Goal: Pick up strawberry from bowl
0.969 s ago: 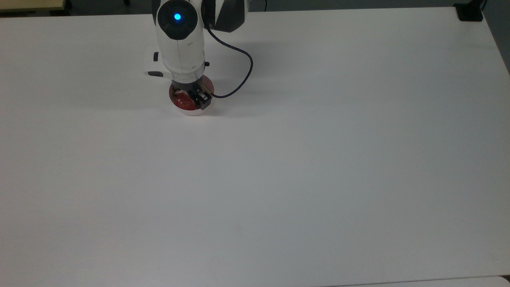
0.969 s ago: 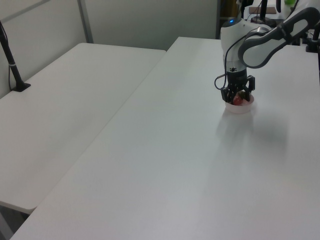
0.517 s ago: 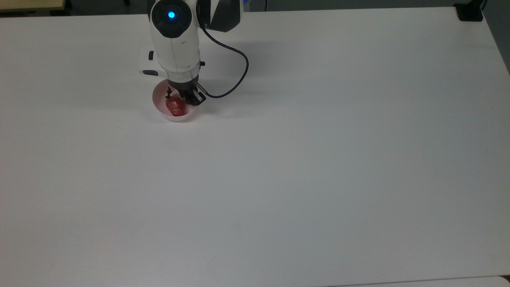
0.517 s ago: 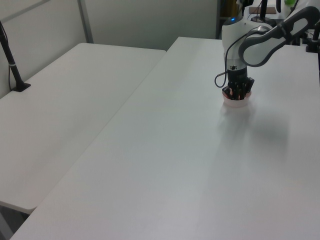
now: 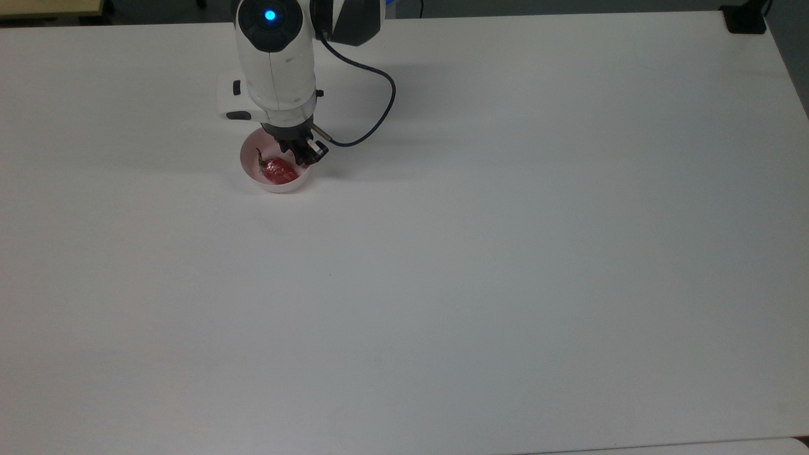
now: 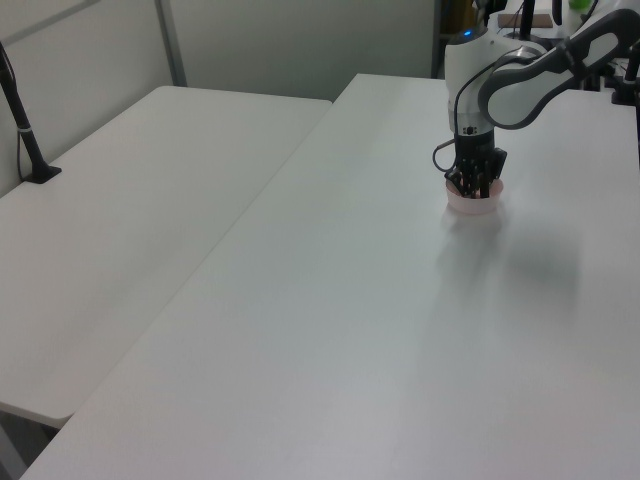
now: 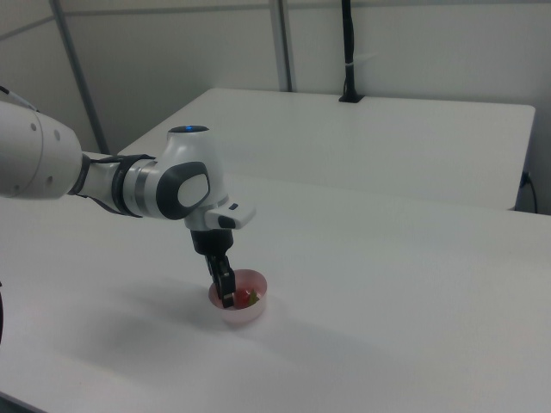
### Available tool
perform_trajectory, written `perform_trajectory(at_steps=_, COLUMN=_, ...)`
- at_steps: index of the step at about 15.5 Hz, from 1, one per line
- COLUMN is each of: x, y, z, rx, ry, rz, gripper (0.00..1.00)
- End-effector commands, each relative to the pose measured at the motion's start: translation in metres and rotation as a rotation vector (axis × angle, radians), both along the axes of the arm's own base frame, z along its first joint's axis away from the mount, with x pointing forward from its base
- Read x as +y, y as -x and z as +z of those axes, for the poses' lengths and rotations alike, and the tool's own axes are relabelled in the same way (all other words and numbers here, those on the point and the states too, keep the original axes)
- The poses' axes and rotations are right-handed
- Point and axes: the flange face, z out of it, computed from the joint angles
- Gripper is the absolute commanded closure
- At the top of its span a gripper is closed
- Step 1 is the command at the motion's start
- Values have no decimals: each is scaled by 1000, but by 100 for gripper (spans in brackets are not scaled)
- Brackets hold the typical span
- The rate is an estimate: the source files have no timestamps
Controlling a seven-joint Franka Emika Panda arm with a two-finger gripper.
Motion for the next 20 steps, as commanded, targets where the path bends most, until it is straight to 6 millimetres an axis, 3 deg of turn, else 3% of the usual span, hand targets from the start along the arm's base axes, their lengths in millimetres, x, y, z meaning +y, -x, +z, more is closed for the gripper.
perform_trajectory(at_steps=1, x=-6, y=5, z=14, rx=13, ry=-9, rz=191, gripper=41)
perform_trajectory(at_steps=3, x=-6, y=3, z=15, rx=7, ry=-10, rz=208, gripper=34)
perform_trajectory(at_steps=8, x=-26, y=2, z=19, rx=-47, ry=2, rz=8, gripper=24)
perform_trajectory(at_steps=16, x=-34, y=-7, z=22, rx=-152, ry=-17, rz=-221, gripper=24)
perform_trajectory(at_steps=20, x=-32, y=-7, z=16, rx=-154, ry=-20, rz=-221, gripper=24)
